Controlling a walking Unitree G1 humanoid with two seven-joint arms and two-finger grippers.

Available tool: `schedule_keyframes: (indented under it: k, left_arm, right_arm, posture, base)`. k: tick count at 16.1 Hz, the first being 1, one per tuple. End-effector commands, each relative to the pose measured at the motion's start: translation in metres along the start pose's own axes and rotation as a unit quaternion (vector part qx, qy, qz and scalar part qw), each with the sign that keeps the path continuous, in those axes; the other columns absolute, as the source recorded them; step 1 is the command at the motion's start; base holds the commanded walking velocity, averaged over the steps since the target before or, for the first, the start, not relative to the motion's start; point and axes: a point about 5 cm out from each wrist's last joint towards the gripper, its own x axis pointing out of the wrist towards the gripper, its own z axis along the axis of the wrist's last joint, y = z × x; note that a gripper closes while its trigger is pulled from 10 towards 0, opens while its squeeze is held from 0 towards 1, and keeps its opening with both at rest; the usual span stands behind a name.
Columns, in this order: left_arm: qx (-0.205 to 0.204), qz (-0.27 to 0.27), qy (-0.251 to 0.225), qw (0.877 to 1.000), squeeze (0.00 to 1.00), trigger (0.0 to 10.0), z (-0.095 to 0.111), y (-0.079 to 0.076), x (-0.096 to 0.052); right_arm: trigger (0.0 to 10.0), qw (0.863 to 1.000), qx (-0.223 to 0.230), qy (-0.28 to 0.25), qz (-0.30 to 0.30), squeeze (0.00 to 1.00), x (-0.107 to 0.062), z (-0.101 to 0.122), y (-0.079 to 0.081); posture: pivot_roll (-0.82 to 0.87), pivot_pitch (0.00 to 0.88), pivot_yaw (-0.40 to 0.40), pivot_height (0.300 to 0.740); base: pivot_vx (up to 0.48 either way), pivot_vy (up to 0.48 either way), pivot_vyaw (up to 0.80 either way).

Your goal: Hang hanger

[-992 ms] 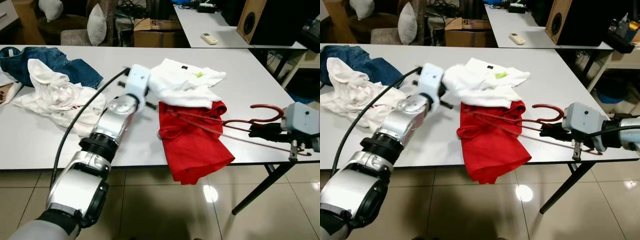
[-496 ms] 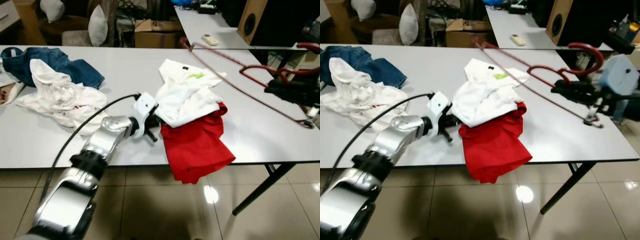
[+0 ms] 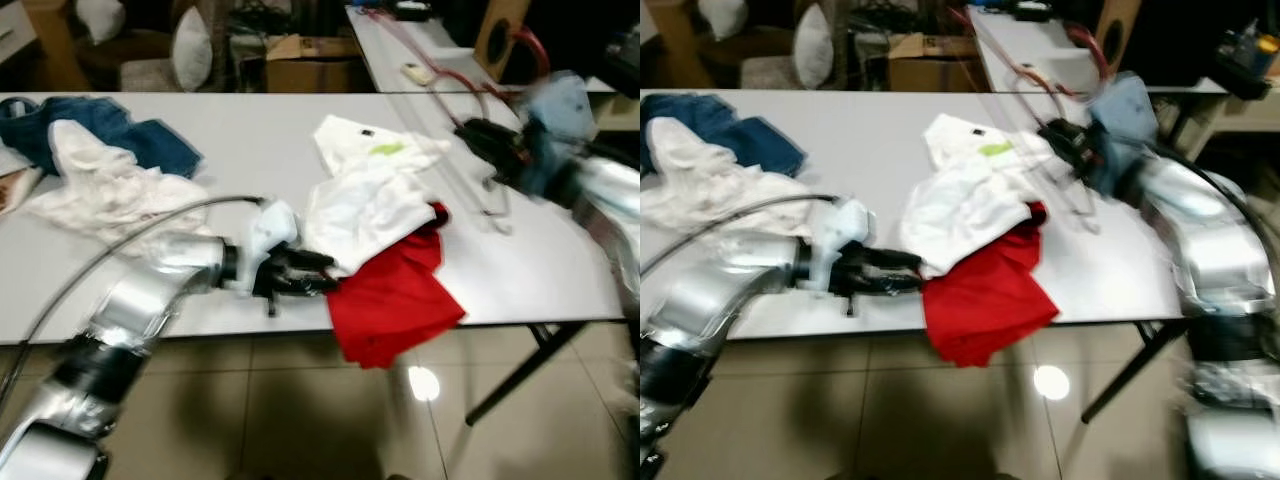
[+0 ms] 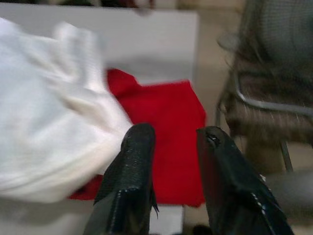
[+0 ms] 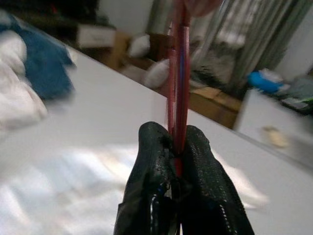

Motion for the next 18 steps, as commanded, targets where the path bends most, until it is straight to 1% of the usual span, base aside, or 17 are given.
schedule_keyframes:
  k: [1,2,3,4,5,7,8,9,10,11,12,13,14,15,16,18]
  left_arm:
    - [-0.008,0.034,-0.024,0.999,1.00,10.0,0.008,0.004,-0.014]
    - [-0.015,0.046,-0.032,0.998,1.00,10.0,0.009,0.005,-0.018]
    - [-0.025,0.065,-0.048,0.996,1.00,10.0,0.012,0.003,-0.026]
    - [-0.031,0.071,-0.055,0.995,1.00,10.0,0.013,-0.001,-0.034]
    - [-0.035,0.075,-0.049,0.995,1.00,10.0,0.010,-0.005,-0.039]
    - [-0.044,0.080,-0.038,0.995,1.00,10.0,0.005,-0.009,-0.042]
    - [-0.050,0.079,-0.037,0.995,1.00,10.0,0.004,-0.011,-0.042]
    - [-0.055,0.080,-0.038,0.995,1.00,10.0,0.004,-0.013,-0.041]
    - [-0.062,0.081,-0.037,0.994,1.00,10.0,0.003,-0.015,-0.040]
    - [-0.064,0.080,-0.035,0.994,1.00,10.0,0.003,-0.016,-0.039]
    - [-0.066,0.082,-0.033,0.994,1.00,10.0,0.002,-0.018,-0.036]
    - [-0.067,0.085,-0.032,0.994,1.00,10.0,0.002,-0.018,-0.034]
    - [-0.066,0.087,-0.032,0.993,1.00,10.0,0.002,-0.018,-0.033]
    - [-0.065,0.093,-0.036,0.993,1.00,10.0,0.002,-0.017,-0.031]
    - [-0.064,0.098,-0.040,0.992,1.00,10.0,0.002,-0.016,-0.028]
    - [-0.061,0.113,-0.047,0.991,1.00,10.0,0.003,-0.012,-0.025]
  right_arm:
    - [10.0,0.999,0.049,0.012,0.010,0.00,0.012,-0.003,0.006]
    - [10.0,0.997,0.076,0.011,0.016,0.00,0.019,-0.004,0.010]
    - [10.0,0.989,0.144,0.015,0.019,0.00,0.033,-0.008,0.016]
    - [10.0,0.970,0.241,0.025,0.011,0.00,0.045,-0.014,0.018]
    - [10.0,0.948,0.315,0.033,0.013,0.00,0.053,-0.018,0.022]
    - [10.0,0.915,0.398,0.060,0.015,0.00,0.062,-0.029,0.028]
    - [10.0,0.894,0.439,0.084,0.016,0.00,0.064,-0.038,0.033]
    - [10.0,0.880,0.462,0.111,0.012,0.00,0.065,-0.050,0.039]
    - [10.0,0.873,0.461,0.159,0.002,0.00,0.065,-0.069,0.047]
    - [10.0,0.872,0.453,0.186,-0.004,0.00,0.064,-0.079,0.051]
    - [10.0,0.868,0.434,0.239,-0.027,0.00,0.059,-0.100,0.056]
    - [10.0,0.877,0.392,0.272,-0.059,0.00,0.054,-0.115,0.053]
    - [10.0,0.881,0.374,0.280,-0.074,0.00,0.051,-0.120,0.050]
    - [10.0,0.884,0.355,0.286,-0.102,0.00,0.046,-0.126,0.041]
    - [10.0,0.884,0.348,0.286,-0.128,0.00,0.040,-0.130,0.031]
    - [10.0,0.886,0.333,0.280,-0.159,0.00,0.029,-0.133,0.014]
  posture:
    - [-0.15,0.000,0.011,0.740]
    - [-0.14,0.000,0.005,0.740]
    - [-0.13,0.000,-0.002,0.740]
    - [-0.11,0.000,-0.014,0.740]
    - [-0.11,0.000,-0.020,0.740]
    - [-0.10,0.000,-0.024,0.740]
    - [-0.10,0.000,-0.028,0.740]
    - [-0.10,0.000,-0.029,0.740]
    - [-0.10,0.000,-0.030,0.740]
    - [-0.10,0.000,-0.028,0.740]
    - [-0.10,0.000,-0.028,0.740]
    - [-0.10,0.000,-0.026,0.740]
    - [-0.10,0.000,-0.026,0.740]
    - [-0.10,0.000,-0.025,0.740]
    - [-0.11,0.000,-0.021,0.740]
    - [-0.11,0.000,-0.017,0.740]
  base:
    - [0.000,0.000,0.00]
    - [0.000,0.000,0.00]
    - [0.000,0.000,0.00]
    - [0.000,0.000,0.00]
    - [0.000,0.000,0.00]
    - [0.000,0.000,0.00]
    - [0.000,0.000,0.00]
    - [0.000,0.000,0.00]
    - [0.000,0.000,0.00]
    - [0.000,0.000,0.00]
    - [0.000,0.000,0.00]
    - [0.000,0.000,0.00]
    - [0.000,0.000,0.00]
    - [0.000,0.000,0.00]
    - [0.000,0.000,0.00]
    - [0.000,0.000,0.00]
